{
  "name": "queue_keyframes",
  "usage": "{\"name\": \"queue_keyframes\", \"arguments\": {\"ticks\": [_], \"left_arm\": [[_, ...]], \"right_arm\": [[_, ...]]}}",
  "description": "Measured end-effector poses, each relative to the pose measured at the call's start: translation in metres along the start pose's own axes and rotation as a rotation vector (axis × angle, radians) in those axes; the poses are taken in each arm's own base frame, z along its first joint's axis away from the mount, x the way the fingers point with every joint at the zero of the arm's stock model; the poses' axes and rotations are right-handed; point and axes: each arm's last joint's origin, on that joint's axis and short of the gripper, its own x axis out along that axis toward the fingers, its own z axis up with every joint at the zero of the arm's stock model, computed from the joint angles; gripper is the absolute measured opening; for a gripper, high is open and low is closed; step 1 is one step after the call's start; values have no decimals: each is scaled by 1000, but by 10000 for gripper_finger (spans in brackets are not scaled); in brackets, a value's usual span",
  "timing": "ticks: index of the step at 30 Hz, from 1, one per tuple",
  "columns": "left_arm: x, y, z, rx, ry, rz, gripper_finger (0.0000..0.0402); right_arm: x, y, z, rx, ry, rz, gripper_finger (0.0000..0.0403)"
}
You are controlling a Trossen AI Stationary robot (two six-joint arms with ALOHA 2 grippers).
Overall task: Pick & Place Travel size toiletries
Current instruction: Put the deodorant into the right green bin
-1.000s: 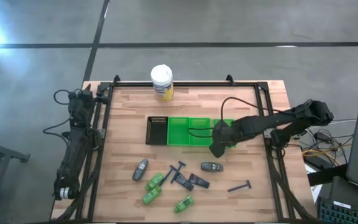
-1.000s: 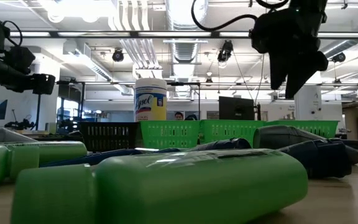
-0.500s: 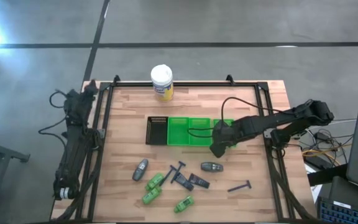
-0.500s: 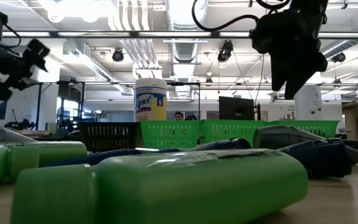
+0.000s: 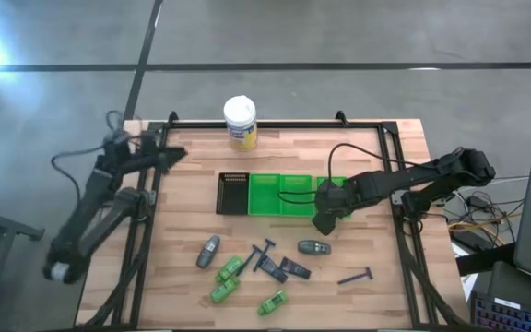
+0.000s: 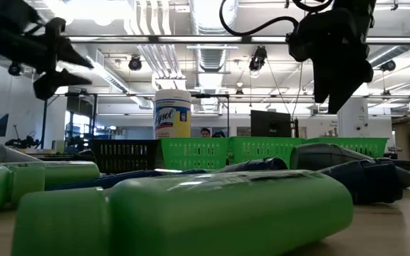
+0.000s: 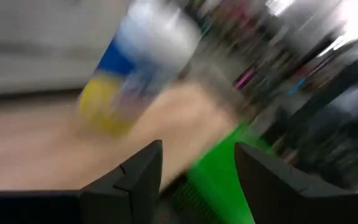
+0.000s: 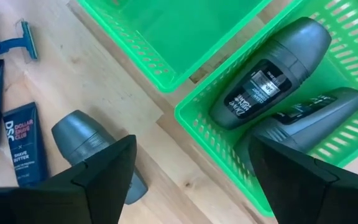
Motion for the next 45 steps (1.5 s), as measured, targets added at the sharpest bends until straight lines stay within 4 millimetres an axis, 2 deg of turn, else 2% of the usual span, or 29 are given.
{"name": "queue_keyframes", "arguments": {"ticks": [5, 9, 13, 17, 20, 22, 24, 28, 32, 37, 45], "left_arm": [[12, -34, -7, 30, 359, 58, 204], [21, -69, -23, -30, 512, 67, 204], [26, -105, -54, -43, 588, -49, 204], [21, -134, -86, -56, 528, -153, 204], [14, -143, -95, -5, 450, -147, 204], [12, -140, -98, 0, 450, -57, 204], [12, -137, -98, -16, 494, 33, 204], [13, -145, -99, -2, 653, 154, 204], [28, -165, -113, 42, 803, 249, 203], [55, -183, -136, 14, 893, 390, 212], [77, -197, -163, -13, 1120, 466, 294]], "right_arm": [[0, 0, 0, -32, 0, 0, 292], [0, 0, 0, -69, 0, 0, 278], [0, 0, 0, -93, 0, 0, 266], [0, 1, -1, -115, 15, 13, 257], [0, 1, -2, -140, 27, 24, 252], [0, 2, -3, -161, 29, 26, 250], [0, 3, -4, -187, 30, 28, 248], [-1, 4, -6, -208, 31, 28, 248], [-1, 4, -6, -220, 32, 28, 260], [1, 3, -7, -225, 29, 18, 278], [5, 0, -9, -248, 40, 2, 311]]}}
